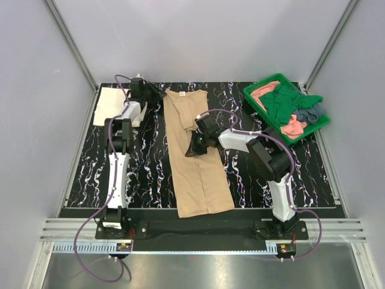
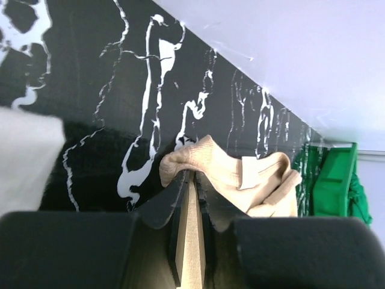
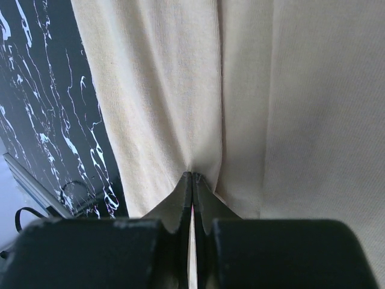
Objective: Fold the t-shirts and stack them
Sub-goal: Fold the tshirt
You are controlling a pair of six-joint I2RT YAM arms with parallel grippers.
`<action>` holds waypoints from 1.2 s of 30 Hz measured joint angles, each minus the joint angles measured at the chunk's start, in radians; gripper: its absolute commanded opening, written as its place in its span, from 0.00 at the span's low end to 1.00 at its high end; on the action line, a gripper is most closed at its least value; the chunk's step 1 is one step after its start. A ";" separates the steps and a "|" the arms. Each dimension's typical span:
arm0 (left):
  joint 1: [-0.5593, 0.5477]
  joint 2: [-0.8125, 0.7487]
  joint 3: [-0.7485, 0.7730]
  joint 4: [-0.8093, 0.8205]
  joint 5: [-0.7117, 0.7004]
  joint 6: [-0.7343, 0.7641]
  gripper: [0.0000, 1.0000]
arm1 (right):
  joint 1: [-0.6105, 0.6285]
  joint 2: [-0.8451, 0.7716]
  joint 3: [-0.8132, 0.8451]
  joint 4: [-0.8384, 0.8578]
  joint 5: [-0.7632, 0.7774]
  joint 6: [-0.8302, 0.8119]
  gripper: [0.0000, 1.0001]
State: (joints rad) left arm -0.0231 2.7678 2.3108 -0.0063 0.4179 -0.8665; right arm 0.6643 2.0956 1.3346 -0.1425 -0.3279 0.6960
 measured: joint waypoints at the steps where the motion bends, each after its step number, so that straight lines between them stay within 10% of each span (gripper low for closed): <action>1: 0.000 0.003 0.000 0.007 0.007 -0.007 0.21 | 0.000 0.000 0.000 0.000 0.000 0.000 0.03; 16: 0.094 -0.382 -0.273 -0.101 0.137 0.160 0.40 | -0.039 -0.039 0.061 -0.165 -0.056 -0.024 0.13; 25: 0.049 -0.826 -0.732 -0.150 0.148 0.277 0.37 | -0.248 -0.230 0.011 -0.316 -0.072 -0.086 0.26; 36: -0.085 -0.862 -1.057 -0.337 -0.032 0.326 0.41 | -0.377 -0.159 0.064 -0.442 -0.020 -0.216 0.38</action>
State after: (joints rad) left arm -0.1078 1.9057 1.2533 -0.3431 0.3859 -0.5404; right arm 0.2871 1.9369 1.3991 -0.5846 -0.3481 0.4797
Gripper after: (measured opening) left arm 0.394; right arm 0.372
